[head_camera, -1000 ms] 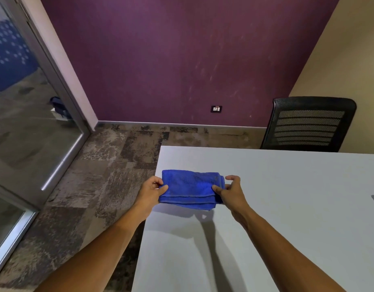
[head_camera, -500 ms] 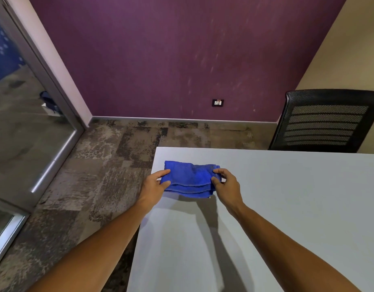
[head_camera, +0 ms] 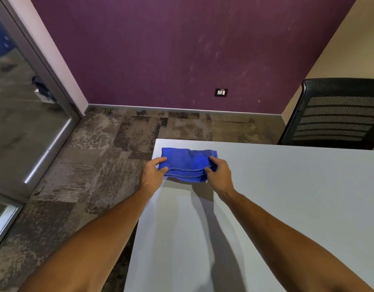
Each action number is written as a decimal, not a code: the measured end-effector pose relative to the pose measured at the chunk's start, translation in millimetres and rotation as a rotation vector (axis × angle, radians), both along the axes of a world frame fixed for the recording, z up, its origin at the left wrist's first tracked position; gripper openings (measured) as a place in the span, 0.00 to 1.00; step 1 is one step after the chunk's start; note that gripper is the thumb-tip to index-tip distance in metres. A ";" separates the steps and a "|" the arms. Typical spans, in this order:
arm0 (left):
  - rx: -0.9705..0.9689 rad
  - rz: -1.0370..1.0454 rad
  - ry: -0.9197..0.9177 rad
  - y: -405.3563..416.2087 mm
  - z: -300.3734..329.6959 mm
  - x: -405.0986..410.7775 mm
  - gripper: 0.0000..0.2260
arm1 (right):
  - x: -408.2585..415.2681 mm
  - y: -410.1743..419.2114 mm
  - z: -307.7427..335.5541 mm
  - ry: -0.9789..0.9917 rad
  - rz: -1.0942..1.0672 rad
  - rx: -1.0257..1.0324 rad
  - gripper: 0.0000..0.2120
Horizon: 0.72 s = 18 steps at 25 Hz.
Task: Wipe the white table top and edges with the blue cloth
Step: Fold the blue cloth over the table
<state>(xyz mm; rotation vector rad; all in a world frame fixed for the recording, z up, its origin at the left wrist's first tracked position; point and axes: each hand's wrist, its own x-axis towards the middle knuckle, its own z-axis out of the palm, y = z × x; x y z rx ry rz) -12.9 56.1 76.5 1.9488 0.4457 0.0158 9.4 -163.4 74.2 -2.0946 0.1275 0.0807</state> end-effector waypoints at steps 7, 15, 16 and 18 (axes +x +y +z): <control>-0.048 -0.102 0.143 9.8 -10.2 34.4 0.24 | 33.3 4.3 -6.9 0.126 0.076 -0.007 0.28; 0.182 -0.230 0.319 5.0 -30.4 41.5 0.19 | 39.8 0.4 -23.3 0.397 0.209 -0.230 0.25; 0.214 -0.255 0.327 3.6 -30.4 40.5 0.18 | 39.0 -2.6 -23.8 0.418 0.239 -0.318 0.27; 0.283 -0.305 0.354 3.4 -31.4 39.8 0.20 | 39.5 -8.1 -22.1 0.451 0.260 -0.389 0.33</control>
